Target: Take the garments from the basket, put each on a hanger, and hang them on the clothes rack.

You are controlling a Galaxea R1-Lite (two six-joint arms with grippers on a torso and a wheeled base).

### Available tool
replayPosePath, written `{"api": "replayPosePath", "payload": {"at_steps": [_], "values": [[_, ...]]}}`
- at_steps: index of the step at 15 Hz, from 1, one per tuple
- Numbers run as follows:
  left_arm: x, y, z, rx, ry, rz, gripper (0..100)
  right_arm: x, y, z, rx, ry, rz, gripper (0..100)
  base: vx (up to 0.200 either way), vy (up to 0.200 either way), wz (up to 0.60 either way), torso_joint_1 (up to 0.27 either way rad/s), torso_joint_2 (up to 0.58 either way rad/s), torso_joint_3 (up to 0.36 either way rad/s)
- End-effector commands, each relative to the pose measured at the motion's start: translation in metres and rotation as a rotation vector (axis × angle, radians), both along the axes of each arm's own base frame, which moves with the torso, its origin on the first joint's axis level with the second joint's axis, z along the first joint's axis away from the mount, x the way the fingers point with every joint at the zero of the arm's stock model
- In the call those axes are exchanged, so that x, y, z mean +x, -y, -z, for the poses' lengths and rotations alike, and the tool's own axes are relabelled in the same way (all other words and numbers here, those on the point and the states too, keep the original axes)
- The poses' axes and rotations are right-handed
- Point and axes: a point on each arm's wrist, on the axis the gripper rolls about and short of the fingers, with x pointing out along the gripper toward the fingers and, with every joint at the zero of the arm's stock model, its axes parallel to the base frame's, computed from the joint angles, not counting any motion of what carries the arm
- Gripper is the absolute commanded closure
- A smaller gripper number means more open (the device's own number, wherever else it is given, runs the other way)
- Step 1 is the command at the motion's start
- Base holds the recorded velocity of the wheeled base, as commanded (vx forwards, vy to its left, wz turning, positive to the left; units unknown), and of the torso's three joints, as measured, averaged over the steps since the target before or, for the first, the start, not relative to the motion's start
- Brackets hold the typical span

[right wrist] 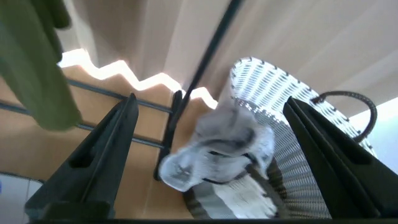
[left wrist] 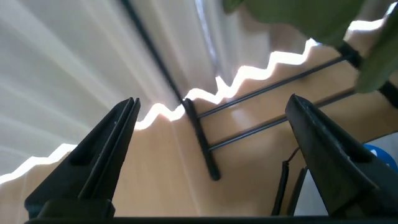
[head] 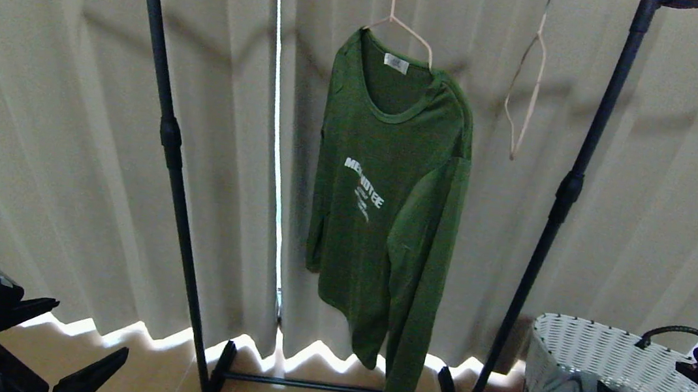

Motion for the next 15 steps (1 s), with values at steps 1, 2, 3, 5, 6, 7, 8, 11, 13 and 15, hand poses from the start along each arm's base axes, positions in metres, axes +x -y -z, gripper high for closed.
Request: {"api": "replayPosePath", "payload": {"at_steps": [1,2,3,5,6,7,8,11,13,15], "values": [[0.0,0.0,0.0,0.0,0.0,-0.001,0,0.0,0.0,0.0,-0.001,-0.002,-0.002,0,0.0,-0.2,0.0,-0.002,-0.01,0.002],[0.0,0.0,0.0,0.0,0.0,-0.001,0,0.0,0.0,0.0,-0.001,-0.002,0.002,0,0.0,-0.2,0.0,0.017,0.0,0.002],[0.0,0.0,0.0,0.002,-0.001,-0.001,0,0.0,0.0,0.0,0.0,0.0,-0.001,0,0.0,0.0,0.0,0.0,0.0,0.0],[0.0,0.0,0.001,0.001,-0.003,0.002,0,0.0,0.0,0.001,0.0,-0.005,0.0,0,0.0,0.0,0.0,0.0,0.0,0.0],[0.0,0.0,0.0,0.0,0.001,0.002,0,0.0,0.0,0.0,0.0,-0.003,0.0,0,0.0,0.0,0.0,0.0,0.0,0.0],[0.0,0.0,-0.002,-0.004,0.012,0.002,0,0.0,0.0,0.001,-0.001,-0.008,0.0,0,0.0,0.0,0.0,0.0,0.0,0.0],[0.0,0.0,-0.003,-0.004,0.016,0.003,0,-0.002,0.0,0.003,-0.001,-0.015,-0.001,0,0.0,0.0,0.0,0.0,0.0,0.0],[0.009,0.003,-0.011,-0.012,0.03,0.008,0,-0.003,0.002,0.01,-0.057,-0.056,-0.013,0,0.0,0.0,0.0,0.0,0.0,0.0],[0.009,0.003,-0.012,-0.013,0.035,0.009,0,0.003,0.004,0.017,-0.163,-0.121,-0.047,0,0.0,0.0,0.0,0.0,0.0,0.0],[0.005,0.002,-0.014,-0.016,0.051,0.009,0,0.014,0.009,0.03,-0.235,-0.227,-0.058,0,0.0,0.0,0.0,0.0,0.0,0.0]]}}
